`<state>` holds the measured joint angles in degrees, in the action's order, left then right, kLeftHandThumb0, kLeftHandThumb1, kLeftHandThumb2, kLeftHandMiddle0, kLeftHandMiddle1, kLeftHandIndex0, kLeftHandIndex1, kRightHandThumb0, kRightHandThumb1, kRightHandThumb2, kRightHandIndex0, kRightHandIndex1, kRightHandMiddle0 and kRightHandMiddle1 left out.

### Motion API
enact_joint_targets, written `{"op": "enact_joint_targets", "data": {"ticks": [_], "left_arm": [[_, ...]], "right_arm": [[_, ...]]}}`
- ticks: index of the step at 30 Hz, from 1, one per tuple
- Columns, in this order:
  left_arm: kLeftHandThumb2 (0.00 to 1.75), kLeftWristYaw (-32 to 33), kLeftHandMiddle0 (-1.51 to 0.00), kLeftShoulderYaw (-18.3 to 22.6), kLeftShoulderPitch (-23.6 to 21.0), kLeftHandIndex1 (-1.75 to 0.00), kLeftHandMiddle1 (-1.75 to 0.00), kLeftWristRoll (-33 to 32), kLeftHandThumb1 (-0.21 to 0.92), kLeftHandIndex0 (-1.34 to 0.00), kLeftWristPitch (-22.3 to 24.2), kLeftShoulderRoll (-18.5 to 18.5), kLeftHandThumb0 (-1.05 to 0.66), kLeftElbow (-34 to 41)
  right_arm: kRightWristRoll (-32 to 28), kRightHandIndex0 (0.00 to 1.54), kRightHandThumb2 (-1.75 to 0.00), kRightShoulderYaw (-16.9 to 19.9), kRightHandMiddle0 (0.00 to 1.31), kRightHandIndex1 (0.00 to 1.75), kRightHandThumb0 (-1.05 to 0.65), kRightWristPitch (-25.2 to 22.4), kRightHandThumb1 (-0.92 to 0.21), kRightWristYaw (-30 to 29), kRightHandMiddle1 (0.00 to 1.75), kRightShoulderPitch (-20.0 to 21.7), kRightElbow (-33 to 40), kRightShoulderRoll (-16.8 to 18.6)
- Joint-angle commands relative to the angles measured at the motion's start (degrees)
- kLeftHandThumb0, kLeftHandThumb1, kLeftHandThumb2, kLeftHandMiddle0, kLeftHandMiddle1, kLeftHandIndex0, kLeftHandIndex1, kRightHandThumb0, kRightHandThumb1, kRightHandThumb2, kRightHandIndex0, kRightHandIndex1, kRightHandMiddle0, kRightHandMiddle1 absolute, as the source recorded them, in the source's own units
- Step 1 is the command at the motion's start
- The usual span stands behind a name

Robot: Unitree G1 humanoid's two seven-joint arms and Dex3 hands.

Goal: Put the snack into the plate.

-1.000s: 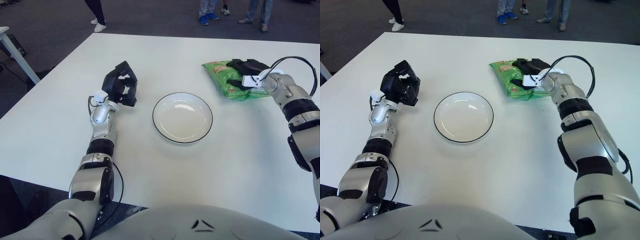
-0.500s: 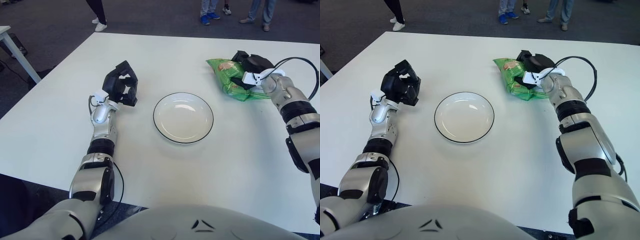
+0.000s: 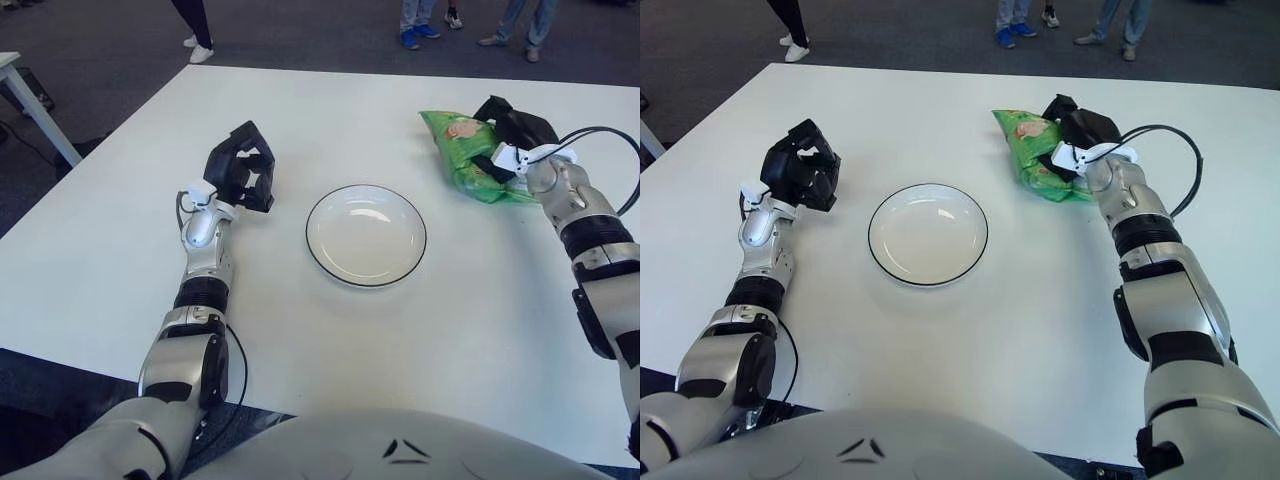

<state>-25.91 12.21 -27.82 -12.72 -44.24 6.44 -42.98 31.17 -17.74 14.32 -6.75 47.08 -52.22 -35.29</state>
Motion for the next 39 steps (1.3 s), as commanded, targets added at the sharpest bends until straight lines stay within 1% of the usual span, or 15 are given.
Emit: {"op": "enact_joint_targets", "data": {"ticks": [1, 5, 10, 15, 18, 23, 28, 30, 33, 39], "left_arm": [[1.59, -0.01, -1.36, 0.03, 6.47, -1.75, -1.75, -0.84, 0.09, -0.8, 0.09, -2.29, -0.58, -4.35], [1.59, 0.02, -1.36, 0.09, 6.39, -1.75, -1.75, -0.83, 0.09, -0.8, -0.09, -2.27, -0.58, -4.57], [1.58, -0.42, -1.37, 0.12, 6.13, -1.75, -1.75, -1.0, 0.1, -0.8, 0.16, -2.09, -0.58, -4.96], [1.56, -0.69, -1.37, 0.22, 6.05, -1.75, -1.75, -1.18, 0.12, -0.78, 0.02, -2.13, -0.57, -4.99], [1.56, -0.79, -1.37, 0.29, 5.85, -1.75, -1.75, -1.18, 0.12, -0.78, 0.02, -2.07, -0.57, -5.32], [1.56, -0.71, -1.37, 0.44, 5.71, -1.75, -1.75, -1.2, 0.12, -0.78, 0.15, -2.13, -0.57, -5.55], [1.57, -0.61, -1.36, 0.48, 5.51, -1.75, -1.75, -1.07, 0.11, -0.79, 0.08, -2.13, -0.57, -5.88], [1.57, -0.27, -1.36, 0.45, 5.5, -1.75, -1.75, -0.87, 0.11, -0.79, 0.23, -2.12, -0.57, -5.86], [1.57, -0.08, -1.36, 0.35, 5.56, -1.75, -1.75, -0.69, 0.11, -0.79, 0.65, -2.03, -0.57, -5.73], [1.55, -0.96, -1.36, 0.26, 5.46, -1.75, -1.75, -0.96, 0.13, -0.77, 1.1, -1.82, -0.56, -5.94]], "right_arm": [[-0.15, 0.86, -1.62, 0.26, 0.62, 1.63, 0.0, -2.35, -0.02, 2.92, 1.75, -3.38, 1.74, -0.45], [-0.56, 0.84, -1.62, 1.64, 0.61, 1.66, 0.0, -4.33, -0.03, 4.07, 1.75, -4.22, 5.96, -1.43], [-0.68, 0.83, -1.62, 3.07, 0.61, 1.67, 0.0, -6.04, -0.03, 3.83, 1.75, -4.53, 8.52, -1.67], [-1.34, 0.87, -1.64, 4.81, 0.63, 1.64, 0.0, -7.38, 0.0, 4.09, 1.75, -4.11, 10.23, -2.0], [-3.02, 0.88, -1.64, 6.41, 0.63, 1.62, 0.0, -8.55, 0.0, 5.67, 1.75, -4.09, 11.64, -1.71], [-6.86, 0.89, -1.65, 10.15, 0.64, 1.62, 0.0, -10.44, 0.01, 8.74, 1.75, -4.06, 16.72, -1.67], [-8.7, 0.9, -1.65, 12.24, 0.64, 1.62, 0.0, -11.51, 0.02, 9.83, 1.75, -4.49, 19.41, -1.3], [-9.66, 0.9, -1.66, 13.24, 0.64, 1.62, 0.0, -12.61, 0.02, 10.41, 1.75, -4.66, 20.93, -1.08], [-11.03, 0.9, -1.67, 15.03, 0.64, 1.64, 0.0, -16.02, 0.02, 11.56, 1.75, -5.07, 25.58, -0.55], [-11.9, 0.9, -1.68, 16.37, 0.65, 1.65, 0.0, -20.75, 0.03, 13.22, 1.75, -4.45, 31.72, 0.07]]}}
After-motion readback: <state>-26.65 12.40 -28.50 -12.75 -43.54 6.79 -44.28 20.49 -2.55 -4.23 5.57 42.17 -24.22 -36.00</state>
